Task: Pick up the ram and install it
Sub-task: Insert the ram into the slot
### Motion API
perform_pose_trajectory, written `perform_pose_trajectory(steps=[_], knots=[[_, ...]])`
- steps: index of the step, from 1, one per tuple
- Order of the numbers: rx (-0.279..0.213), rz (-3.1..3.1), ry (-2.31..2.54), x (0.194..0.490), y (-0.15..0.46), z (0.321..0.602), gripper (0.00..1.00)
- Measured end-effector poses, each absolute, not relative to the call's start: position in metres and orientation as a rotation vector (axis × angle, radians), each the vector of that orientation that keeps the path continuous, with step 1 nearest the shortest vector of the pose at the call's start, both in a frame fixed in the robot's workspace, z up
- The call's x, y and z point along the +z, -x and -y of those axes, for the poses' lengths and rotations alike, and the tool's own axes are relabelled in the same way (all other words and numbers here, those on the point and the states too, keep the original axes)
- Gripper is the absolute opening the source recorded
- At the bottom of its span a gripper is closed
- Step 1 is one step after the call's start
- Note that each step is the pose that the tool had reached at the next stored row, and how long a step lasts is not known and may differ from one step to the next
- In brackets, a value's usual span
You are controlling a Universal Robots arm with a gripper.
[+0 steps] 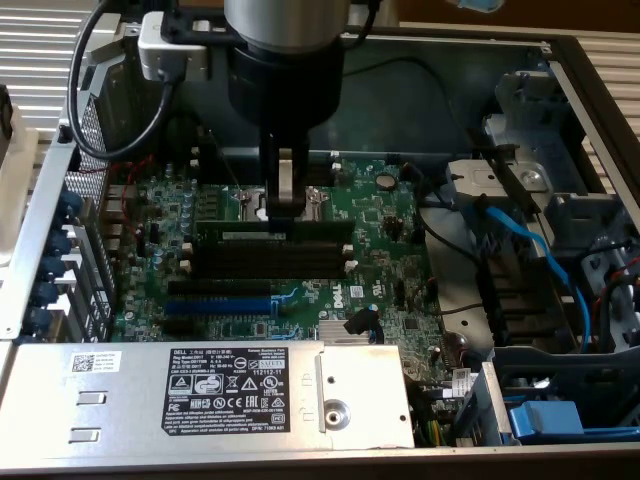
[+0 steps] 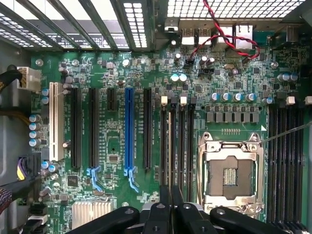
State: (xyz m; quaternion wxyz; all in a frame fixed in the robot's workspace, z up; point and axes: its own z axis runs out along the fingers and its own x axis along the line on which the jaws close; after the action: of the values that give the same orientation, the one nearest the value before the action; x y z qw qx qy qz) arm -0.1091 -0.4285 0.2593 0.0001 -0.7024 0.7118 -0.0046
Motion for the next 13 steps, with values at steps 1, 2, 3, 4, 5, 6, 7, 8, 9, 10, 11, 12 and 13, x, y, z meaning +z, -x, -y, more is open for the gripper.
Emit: perform_pose_trajectory(steps=[1, 2, 3, 4, 5, 6, 7, 8, 9, 10, 11, 12, 13], knots=[[-0.015, -2.236, 2.207, 0.2588, 0.1094, 0.4285, 0.12], [-0.015, -2.235, 2.208, 0.2583, 0.1094, 0.4285, 0.12], [-0.015, -2.234, 2.208, 0.2578, 0.1096, 0.4285, 0.12], [-0.015, -2.233, 2.209, 0.2574, 0.1096, 0.4285, 0.12], [-0.015, -2.232, 2.210, 0.2568, 0.1097, 0.4285, 0.12], [-0.014, -2.231, 2.211, 0.2563, 0.1100, 0.4285, 0.12], [-0.015, -2.230, 2.213, 0.2559, 0.1101, 0.4285, 0.12], [-0.015, -2.230, 2.213, 0.2558, 0.1102, 0.4285, 0.12], [-0.015, -2.230, 2.214, 0.2556, 0.1101, 0.4285, 0.12], [-0.015, -2.230, 2.214, 0.2554, 0.1103, 0.4285, 0.12], [-0.015, -2.230, 2.214, 0.2549, 0.1106, 0.4285, 0.12], [-0.015, -2.230, 2.214, 0.2547, 0.1111, 0.4285, 0.12], [-0.015, -2.230, 2.214, 0.2545, 0.1111, 0.4285, 0.12]])
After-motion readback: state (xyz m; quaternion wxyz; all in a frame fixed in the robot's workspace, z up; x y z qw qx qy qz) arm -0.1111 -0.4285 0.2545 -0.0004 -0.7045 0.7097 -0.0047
